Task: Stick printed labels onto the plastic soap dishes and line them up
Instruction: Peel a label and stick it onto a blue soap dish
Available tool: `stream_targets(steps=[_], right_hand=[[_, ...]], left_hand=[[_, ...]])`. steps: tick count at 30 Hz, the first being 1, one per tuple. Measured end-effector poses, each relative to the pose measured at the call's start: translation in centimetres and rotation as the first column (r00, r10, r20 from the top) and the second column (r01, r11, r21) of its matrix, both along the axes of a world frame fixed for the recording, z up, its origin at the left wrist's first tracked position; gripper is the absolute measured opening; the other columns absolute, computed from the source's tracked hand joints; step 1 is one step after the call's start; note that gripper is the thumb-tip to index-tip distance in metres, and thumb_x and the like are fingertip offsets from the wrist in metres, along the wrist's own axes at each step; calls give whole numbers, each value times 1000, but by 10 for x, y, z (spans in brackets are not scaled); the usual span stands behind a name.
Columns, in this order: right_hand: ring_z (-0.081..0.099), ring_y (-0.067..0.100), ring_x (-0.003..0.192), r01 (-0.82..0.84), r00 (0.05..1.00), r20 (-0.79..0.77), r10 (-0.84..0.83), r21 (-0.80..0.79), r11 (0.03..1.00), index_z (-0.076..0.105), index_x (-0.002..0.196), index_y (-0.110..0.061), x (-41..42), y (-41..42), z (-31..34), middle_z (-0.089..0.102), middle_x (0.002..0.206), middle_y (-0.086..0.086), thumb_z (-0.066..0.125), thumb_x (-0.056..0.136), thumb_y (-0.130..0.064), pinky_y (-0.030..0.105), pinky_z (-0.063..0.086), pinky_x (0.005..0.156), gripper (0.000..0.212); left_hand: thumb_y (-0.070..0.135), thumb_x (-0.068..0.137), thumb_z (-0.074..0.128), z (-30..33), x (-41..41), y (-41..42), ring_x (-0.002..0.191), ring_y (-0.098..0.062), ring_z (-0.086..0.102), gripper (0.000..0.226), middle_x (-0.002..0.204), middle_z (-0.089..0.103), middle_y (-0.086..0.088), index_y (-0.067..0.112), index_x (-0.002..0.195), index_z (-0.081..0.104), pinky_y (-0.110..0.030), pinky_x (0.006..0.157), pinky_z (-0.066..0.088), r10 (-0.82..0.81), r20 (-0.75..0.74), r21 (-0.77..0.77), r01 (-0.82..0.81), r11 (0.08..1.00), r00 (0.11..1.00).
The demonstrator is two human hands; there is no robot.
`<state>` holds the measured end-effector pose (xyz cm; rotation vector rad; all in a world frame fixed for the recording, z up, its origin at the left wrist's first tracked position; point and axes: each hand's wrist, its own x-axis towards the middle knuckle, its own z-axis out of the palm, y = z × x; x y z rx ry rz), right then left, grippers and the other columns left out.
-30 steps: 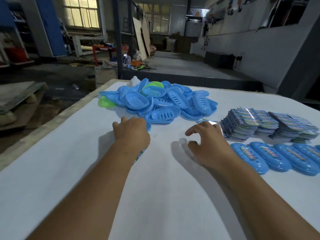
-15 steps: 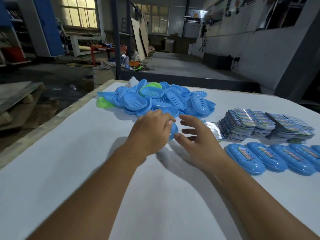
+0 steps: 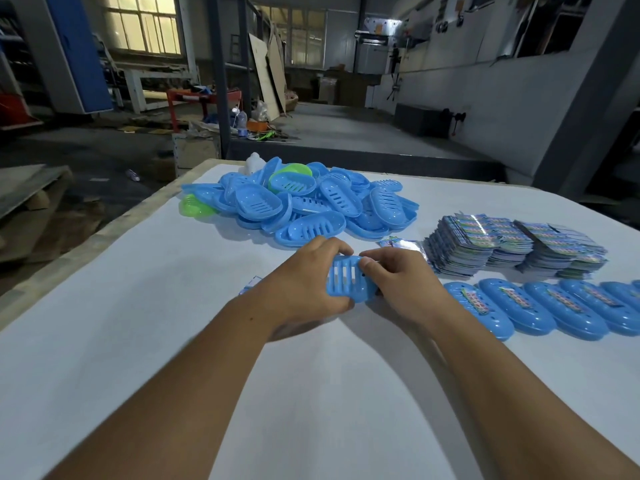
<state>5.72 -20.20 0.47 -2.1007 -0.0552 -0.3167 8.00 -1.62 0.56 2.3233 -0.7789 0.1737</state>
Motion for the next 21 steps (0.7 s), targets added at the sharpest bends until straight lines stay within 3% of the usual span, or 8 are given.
stream_targets(steps=[4,8,12,14,17,19,21], right_hand=[[62,6,75,31,999,-32,-33,-62,998,74,87,-26,2,-2,-2,74,86,-8,62,98,-26,30,51,75,16],[61,11,82,104,993,-22,-114,-275,956,76,91,-27,3,-2,-4,72,88,-12,60,97,-32,24,42,67,17],[56,30,114,296,953,115,-280,-550,781,73,116,-19,6,-7,0,70,121,5,56,97,-35,35,42,96,30],[51,36,118,364,924,142,-356,-616,698,69,122,-16,7,-14,3,66,126,9,55,97,-33,39,41,96,33],[55,38,110,375,900,105,-422,-679,631,66,107,-10,8,-22,6,67,117,13,55,94,-29,39,42,81,26],[59,37,97,365,896,62,-440,-669,648,59,84,-9,8,-25,5,69,102,14,54,90,-27,34,38,70,20],[56,35,84,350,896,29,-443,-660,665,53,75,-10,9,-27,4,68,92,13,53,87,-25,31,37,66,19]], left_hand=[[48,68,82,-1,3,0,102,1,54,60,112,49,20,41,118,49,-19,81,48,8,-13,48,-7,999,1000],[55,70,75,-3,6,1,102,-1,49,60,111,51,19,40,124,52,-16,79,39,30,-7,136,-29,990,1000],[59,72,68,-4,5,1,104,-3,49,61,115,53,16,40,128,51,-21,85,42,59,-59,193,-47,980,997],[60,73,66,-4,4,1,108,-5,49,63,117,53,16,39,130,51,-26,92,44,72,-81,215,-53,975,994],[62,73,64,-4,3,0,113,-6,47,66,123,52,16,39,134,49,-29,98,42,84,-85,238,-61,969,993],[63,73,62,-4,3,0,116,-5,45,68,127,51,16,40,135,48,-29,99,41,90,-90,251,-65,966,992],[64,74,62,-2,2,0,117,-4,44,68,129,50,17,40,136,47,-29,99,40,91,-103,261,-62,963,991]])
